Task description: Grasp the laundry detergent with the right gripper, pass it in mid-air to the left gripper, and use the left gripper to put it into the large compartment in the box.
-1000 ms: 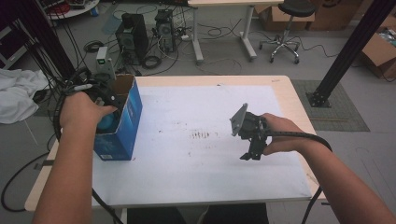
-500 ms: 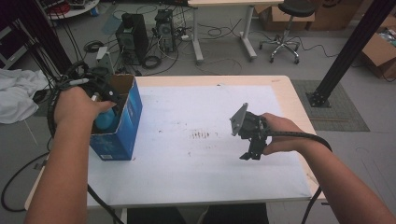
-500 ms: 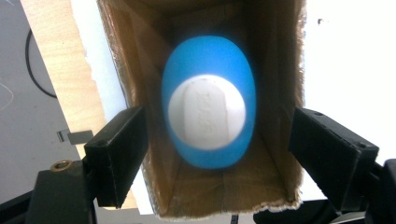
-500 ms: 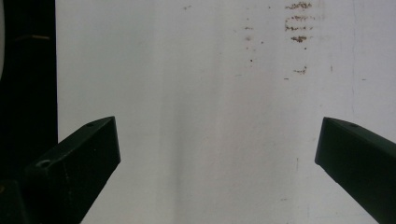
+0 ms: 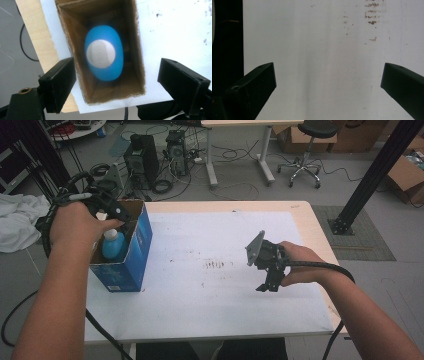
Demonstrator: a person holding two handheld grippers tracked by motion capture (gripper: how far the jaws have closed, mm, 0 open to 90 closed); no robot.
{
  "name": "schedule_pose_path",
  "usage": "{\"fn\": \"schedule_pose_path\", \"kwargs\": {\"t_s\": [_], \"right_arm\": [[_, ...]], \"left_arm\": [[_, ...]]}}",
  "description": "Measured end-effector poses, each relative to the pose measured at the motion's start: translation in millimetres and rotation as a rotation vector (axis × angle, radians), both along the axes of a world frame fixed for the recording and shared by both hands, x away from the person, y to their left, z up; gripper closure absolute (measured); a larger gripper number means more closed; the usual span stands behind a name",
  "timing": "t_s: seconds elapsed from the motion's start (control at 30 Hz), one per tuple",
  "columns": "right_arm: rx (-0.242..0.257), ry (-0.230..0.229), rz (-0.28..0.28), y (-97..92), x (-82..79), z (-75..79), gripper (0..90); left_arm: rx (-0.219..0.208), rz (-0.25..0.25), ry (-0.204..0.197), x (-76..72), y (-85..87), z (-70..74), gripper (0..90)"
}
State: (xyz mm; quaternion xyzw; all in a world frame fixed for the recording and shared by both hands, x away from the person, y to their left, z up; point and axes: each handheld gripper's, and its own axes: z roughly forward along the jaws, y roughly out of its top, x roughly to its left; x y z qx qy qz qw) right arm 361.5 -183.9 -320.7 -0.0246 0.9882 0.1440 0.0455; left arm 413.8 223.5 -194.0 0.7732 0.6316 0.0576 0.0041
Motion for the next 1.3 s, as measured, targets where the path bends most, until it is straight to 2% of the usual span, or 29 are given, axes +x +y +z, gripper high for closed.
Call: {"fn": "schedule_pose_path", "kwargs": {"t_s": [0.2, 0.4, 0.5, 0.63, 0.67, 0.73, 0.8, 0.83, 0.87, 1.0, 1.13, 1.17, 1.2, 1.27, 1.3], "right_arm": [[0.000, 0.001, 0.000, 1.2, -0.4, 0.2, 0.0], [0.002, 0.002, 0.000, 1.7, -0.6, 0.1, 0.0], [-0.002, 0.002, -0.001, 1.9, -0.9, -0.1, 0.0], [0.000, 0.001, -0.002, 1.7, -1.1, -0.1, 0.0], [0.000, 0.001, -0.002, 1.7, -1.1, -0.1, 0.0], [0.000, 0.005, -0.005, 1.0, -0.9, 0.0, 0.0], [-0.003, 0.005, -0.006, 0.5, -1.0, 0.2, 0.0], [-0.004, 0.005, -0.006, 0.1, -1.0, 0.4, 0.0], [-0.004, 0.005, -0.006, 0.1, -1.0, 0.4, 0.0], [-0.008, 0.004, -0.009, -1.5, -0.6, 1.0, 0.0], [-0.008, 0.005, -0.013, -3.1, -0.4, 1.5, 0.0], [-0.005, 0.009, -0.015, -3.6, -0.4, 1.4, 0.0], [-0.004, 0.010, -0.016, -3.9, -0.2, 1.5, 0.0], [-0.004, 0.008, -0.016, -4.0, -0.2, 1.5, 0.0], [-0.006, 0.007, -0.016, -4.1, 0.0, 1.4, 0.0]], "left_arm": [[-0.012, -0.035, -0.008, -3.3, -2.9, 10.5, 11.8], [-0.006, -0.059, -0.012, -5.8, -7.6, 16.7, 8.1], [-0.004, -0.087, -0.013, -6.7, -12.0, 20.1, 6.4], [-0.002, -0.148, -0.012, -8.4, -23.5, 26.1, 3.4], [-0.002, -0.148, -0.012, -8.4, -23.5, 26.1, 2.6], [-0.003, -0.201, -0.006, -10.6, -32.1, 29.7, 1.1], [0.002, -0.218, -0.002, -11.4, -34.9, 30.9, 0.4], [0.006, -0.254, 0.002, -13.3, -41.0, 32.9, 0.4], [0.006, -0.254, 0.002, -13.3, -41.0, 32.9, 0.4], [-0.005, -0.330, 0.002, -17.6, -54.0, 35.4, 0.4], [0.000, -0.448, 0.026, -23.5, -70.0, 34.5, 0.2], [0.005, -0.515, 0.020, -27.9, -78.8, 33.0, 0.2], [0.005, -0.515, 0.020, -27.9, -78.8, 33.0, 0.2], [0.007, -0.578, 0.024, -31.5, -85.8, 32.6, 0.2], [0.010, -0.632, 0.028, -34.6, -92.0, 31.6, 0.2]]}}
